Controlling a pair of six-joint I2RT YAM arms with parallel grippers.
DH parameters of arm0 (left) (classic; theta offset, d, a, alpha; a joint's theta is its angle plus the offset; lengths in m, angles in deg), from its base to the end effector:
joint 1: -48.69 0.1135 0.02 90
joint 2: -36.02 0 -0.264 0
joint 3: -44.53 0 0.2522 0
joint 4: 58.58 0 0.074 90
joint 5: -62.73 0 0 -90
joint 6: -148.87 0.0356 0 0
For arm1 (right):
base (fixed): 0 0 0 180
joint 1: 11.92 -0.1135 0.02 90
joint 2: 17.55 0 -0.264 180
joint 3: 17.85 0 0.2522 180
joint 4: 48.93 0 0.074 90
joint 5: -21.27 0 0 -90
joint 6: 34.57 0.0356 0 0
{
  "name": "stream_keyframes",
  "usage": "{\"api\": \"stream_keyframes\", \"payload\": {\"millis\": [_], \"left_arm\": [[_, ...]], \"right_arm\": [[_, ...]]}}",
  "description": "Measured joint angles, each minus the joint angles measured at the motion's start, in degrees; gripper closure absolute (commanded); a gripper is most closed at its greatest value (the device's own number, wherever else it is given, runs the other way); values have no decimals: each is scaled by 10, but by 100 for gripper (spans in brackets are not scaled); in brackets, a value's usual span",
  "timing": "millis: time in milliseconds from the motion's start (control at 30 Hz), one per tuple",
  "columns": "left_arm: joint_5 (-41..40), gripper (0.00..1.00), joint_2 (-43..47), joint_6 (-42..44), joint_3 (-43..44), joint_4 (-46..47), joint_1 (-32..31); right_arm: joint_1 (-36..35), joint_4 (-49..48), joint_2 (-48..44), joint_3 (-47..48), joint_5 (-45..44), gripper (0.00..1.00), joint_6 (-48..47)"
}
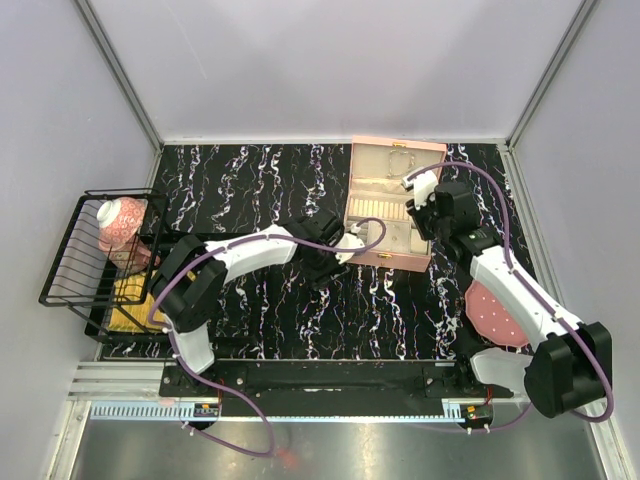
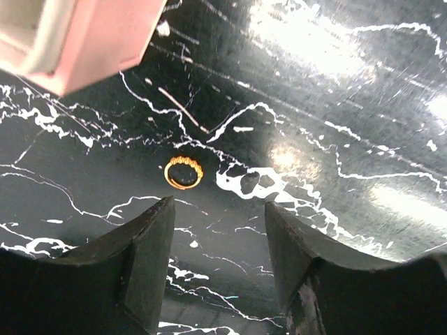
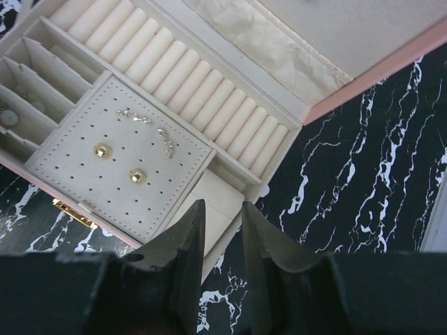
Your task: Organize the mixed jewelry
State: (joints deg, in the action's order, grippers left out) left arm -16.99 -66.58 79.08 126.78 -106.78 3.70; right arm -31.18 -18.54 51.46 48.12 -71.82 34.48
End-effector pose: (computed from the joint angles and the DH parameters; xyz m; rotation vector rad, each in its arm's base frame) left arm 0.2458 -0.2547 0.1820 1.5446 2.3269 -0.3588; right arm 0.2543 0.0868 0.2863 -0.7111 2.0335 -0.0752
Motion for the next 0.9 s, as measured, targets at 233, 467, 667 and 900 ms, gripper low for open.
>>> {"api": "stream_keyframes", "payload": {"millis": [233,467,667,900], "left_arm": [[0,46,-25,-30,39,-7,-12],[-4,50,-50,-41,50,-16,-12],[-4,51,-57,-44,50,-19,-12],[-4,51,-64,-47,53,-19,-12]], "right_arm": [[32,0,0,-2,7,68,7],[43,0,-2,-5,8,69,13],[45,0,-4,-5,11,70,15],[47,0,-4,-5,12,71,18]]}}
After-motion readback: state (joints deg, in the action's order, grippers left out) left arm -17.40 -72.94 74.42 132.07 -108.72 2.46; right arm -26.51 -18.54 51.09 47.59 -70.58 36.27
